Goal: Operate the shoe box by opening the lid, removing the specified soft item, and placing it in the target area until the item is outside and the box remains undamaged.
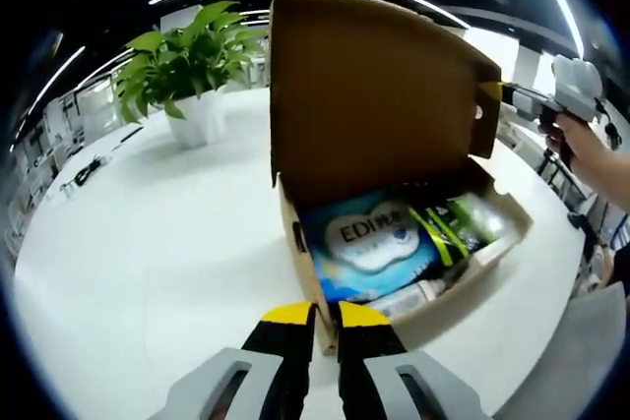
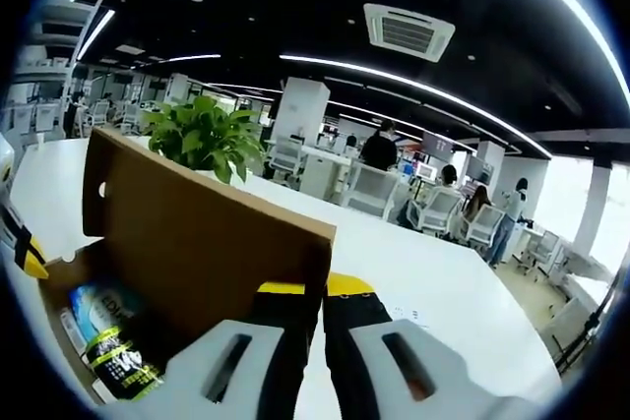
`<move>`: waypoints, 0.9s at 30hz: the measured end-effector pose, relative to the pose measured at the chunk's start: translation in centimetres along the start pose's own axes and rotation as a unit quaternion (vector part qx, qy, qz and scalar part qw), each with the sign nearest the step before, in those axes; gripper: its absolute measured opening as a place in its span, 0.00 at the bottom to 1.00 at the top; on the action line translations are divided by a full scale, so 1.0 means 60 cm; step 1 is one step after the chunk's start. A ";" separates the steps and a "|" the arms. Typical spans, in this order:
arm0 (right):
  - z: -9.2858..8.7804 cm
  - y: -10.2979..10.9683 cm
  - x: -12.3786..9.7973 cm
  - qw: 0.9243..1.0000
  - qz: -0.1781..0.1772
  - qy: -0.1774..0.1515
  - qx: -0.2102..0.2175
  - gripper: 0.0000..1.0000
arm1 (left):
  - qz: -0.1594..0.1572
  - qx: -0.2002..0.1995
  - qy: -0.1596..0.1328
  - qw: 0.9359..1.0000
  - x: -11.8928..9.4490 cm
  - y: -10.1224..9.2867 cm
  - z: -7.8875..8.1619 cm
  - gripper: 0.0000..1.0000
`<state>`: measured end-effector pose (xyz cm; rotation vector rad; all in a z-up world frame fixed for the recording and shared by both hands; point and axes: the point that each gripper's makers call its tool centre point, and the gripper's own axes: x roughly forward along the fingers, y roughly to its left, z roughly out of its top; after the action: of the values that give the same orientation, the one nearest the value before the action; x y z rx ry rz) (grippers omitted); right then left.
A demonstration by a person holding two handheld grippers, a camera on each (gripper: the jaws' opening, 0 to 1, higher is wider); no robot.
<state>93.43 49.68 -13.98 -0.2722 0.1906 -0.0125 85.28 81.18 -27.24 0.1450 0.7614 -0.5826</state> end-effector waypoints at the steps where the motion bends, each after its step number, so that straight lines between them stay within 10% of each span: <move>1: 0.000 -0.001 0.003 1.000 0.000 0.000 -0.001 0.02 | 0.000 0.000 0.000 1.000 0.000 0.000 0.000 0.07; 27: -0.009 -0.010 0.064 1.000 0.002 0.012 -0.004 0.02 | -0.008 -0.008 -0.006 1.000 0.001 0.001 -0.001 0.08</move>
<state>97.14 48.81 -15.02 -0.2789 0.2148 -0.0116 85.33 81.22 -27.32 0.1210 0.7550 -0.5926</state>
